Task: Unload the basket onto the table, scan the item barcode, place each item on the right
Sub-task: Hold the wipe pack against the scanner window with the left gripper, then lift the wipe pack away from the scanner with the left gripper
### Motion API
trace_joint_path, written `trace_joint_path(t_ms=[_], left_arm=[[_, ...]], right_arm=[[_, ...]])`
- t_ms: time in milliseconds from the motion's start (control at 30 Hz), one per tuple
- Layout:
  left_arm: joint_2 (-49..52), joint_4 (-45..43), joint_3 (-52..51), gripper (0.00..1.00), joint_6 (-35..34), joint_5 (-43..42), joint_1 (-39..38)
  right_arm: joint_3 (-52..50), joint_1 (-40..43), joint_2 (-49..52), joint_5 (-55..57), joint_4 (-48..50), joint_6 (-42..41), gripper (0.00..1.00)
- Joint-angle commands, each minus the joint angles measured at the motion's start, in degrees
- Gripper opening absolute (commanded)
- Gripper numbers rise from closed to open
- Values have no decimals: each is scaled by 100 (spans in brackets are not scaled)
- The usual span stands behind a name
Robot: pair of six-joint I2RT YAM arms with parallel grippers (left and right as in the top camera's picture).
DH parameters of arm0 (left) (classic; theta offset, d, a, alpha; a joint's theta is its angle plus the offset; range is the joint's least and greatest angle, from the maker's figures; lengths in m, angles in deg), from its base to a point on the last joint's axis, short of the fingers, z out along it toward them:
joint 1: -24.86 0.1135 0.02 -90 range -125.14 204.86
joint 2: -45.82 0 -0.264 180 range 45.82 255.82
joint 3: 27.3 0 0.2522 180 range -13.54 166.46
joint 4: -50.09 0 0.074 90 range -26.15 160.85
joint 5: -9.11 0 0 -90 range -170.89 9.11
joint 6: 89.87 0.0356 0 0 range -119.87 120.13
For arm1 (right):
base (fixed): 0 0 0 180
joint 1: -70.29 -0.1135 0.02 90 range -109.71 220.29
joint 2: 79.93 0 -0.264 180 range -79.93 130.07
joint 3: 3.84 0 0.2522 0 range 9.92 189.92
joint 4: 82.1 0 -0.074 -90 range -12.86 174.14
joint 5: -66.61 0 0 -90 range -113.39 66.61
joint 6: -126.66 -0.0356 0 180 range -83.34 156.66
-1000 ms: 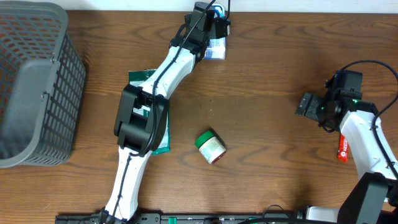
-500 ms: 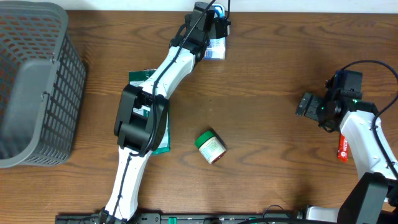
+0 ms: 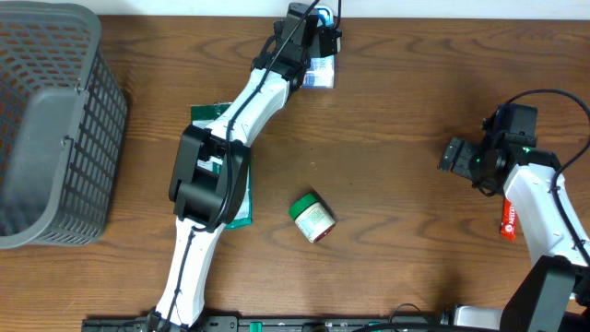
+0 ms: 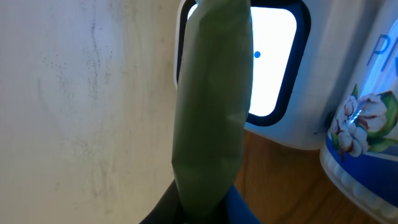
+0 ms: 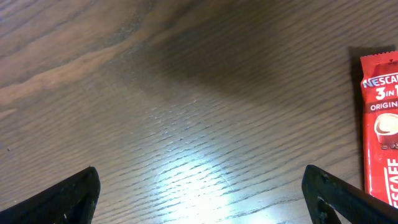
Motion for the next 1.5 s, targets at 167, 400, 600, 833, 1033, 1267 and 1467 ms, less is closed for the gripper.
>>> trace_joint_path(t_ms=[167,400,600,833,1033,1267,1467], left_arm=[[72,111,-17,7,-72,175,-118],[37,946,-17,7,-72,238,-304],[-275,1738,-17,7,-280,424,-411],[-1344,3705,-17,7,-557,-142,-487],[-2490,3598,-17,7,-2260,-2127,-470],[-2730,2844,-17,7,-4739,-3279,-470],[-2494,2516,-17,7,-6507,-4664,-483]], right_arm=[[-35,13,-63,74,0,76,99],[-35,13,-66,74,0,76,99],[-35,13,-63,74,0,76,99],[-35,13,-63,74,0,76,99],[-35,13,-63,74,0,76,99],[-35,13,-66,74,0,76,99],[-35,13,-63,74,0,76,99]])
